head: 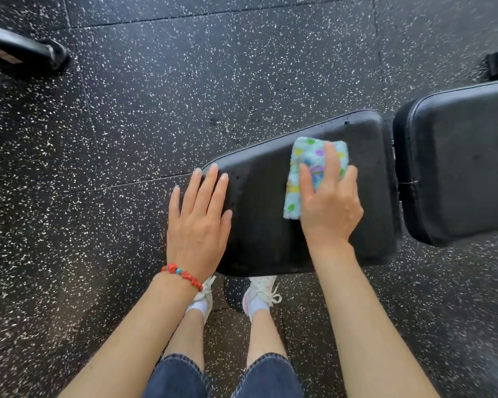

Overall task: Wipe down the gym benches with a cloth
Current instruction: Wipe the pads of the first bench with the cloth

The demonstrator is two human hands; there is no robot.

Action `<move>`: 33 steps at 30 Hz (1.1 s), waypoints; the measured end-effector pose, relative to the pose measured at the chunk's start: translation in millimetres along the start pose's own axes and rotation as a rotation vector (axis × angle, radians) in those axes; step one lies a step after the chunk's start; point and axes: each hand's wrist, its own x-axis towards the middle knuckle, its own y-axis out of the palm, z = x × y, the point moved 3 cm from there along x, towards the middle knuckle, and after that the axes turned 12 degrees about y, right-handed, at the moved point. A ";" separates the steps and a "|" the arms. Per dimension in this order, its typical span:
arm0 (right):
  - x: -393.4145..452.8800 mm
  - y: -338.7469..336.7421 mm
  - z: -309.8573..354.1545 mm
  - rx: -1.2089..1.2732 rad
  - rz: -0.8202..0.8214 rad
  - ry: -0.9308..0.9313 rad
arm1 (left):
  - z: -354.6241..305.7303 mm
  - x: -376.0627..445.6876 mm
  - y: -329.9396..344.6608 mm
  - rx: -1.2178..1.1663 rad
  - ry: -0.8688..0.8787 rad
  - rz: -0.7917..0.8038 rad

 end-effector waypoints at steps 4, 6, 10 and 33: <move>11.4 0.0 -7.6 0.000 0.017 0.177 | -7.7 8.1 10.9 0.022 0.026 -0.043; -2.2 4.4 10.6 -0.028 0.027 0.060 | -9.0 7.8 15.4 0.032 0.010 -0.069; -15.6 8.0 31.1 -0.033 -0.010 -0.252 | -8.3 6.3 16.4 0.048 0.013 -0.084; 59.3 -3.6 -74.0 -0.064 0.043 0.209 | -35.0 -5.2 23.2 0.116 0.038 -0.051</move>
